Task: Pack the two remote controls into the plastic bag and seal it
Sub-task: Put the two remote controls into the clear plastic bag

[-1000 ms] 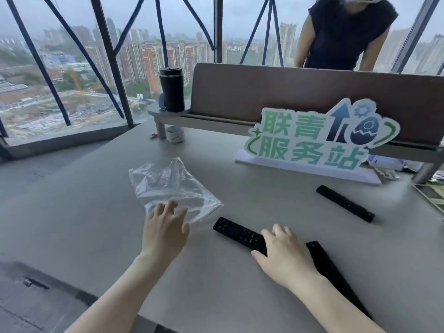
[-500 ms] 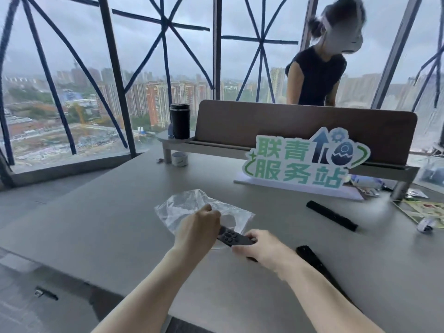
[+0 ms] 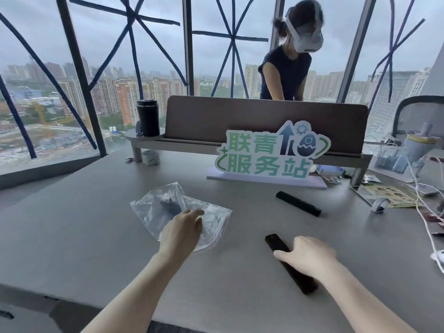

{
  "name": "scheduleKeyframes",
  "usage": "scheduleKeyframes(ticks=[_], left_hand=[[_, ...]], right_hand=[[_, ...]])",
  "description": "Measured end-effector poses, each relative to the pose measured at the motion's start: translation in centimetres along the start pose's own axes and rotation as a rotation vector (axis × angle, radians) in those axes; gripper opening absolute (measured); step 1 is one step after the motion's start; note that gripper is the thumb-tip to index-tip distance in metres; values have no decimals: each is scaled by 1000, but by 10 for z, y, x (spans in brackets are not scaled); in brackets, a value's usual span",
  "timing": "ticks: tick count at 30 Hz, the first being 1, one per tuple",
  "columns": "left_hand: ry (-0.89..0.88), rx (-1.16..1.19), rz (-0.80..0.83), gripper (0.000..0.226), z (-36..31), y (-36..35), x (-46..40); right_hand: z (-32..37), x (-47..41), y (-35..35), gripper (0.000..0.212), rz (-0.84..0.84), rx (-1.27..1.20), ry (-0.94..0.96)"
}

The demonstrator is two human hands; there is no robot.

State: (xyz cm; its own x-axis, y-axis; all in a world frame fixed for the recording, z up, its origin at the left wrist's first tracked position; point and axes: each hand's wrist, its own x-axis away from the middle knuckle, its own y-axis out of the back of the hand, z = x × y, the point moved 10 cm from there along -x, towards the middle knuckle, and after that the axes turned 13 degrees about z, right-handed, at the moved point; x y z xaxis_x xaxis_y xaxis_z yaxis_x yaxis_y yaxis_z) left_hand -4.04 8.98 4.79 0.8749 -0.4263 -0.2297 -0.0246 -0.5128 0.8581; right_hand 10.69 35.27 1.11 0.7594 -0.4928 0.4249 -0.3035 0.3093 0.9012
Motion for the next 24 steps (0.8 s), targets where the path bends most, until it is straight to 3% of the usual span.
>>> scheduleKeyframes(ticks=[4,9,11,15,18,20,24], left_hand=[[13,54,1,25,-12,-11,2],[-7,169,-17,24,-31,-20,-4],[-20,213,-16,25,-44,-19,-12],[-60,300,1,28,-75,-13,-28],[-80,319,0,28,-87,-9,-33],[-89,332,-25,26,-86,-5,-33],[-54,295,-19,21,-71,-8,-26]], right_hand=[[-17,5,-24,37,100,24,11],[-8,14,-15,25,158,-759,324],[7,25,-6,24,217,-853,431],[44,10,1,22,262,-900,440],[88,-7,-2,19,365,-1176,528],[82,-17,3,18,227,-1189,492],[1,-40,23,25,-209,-951,255]])
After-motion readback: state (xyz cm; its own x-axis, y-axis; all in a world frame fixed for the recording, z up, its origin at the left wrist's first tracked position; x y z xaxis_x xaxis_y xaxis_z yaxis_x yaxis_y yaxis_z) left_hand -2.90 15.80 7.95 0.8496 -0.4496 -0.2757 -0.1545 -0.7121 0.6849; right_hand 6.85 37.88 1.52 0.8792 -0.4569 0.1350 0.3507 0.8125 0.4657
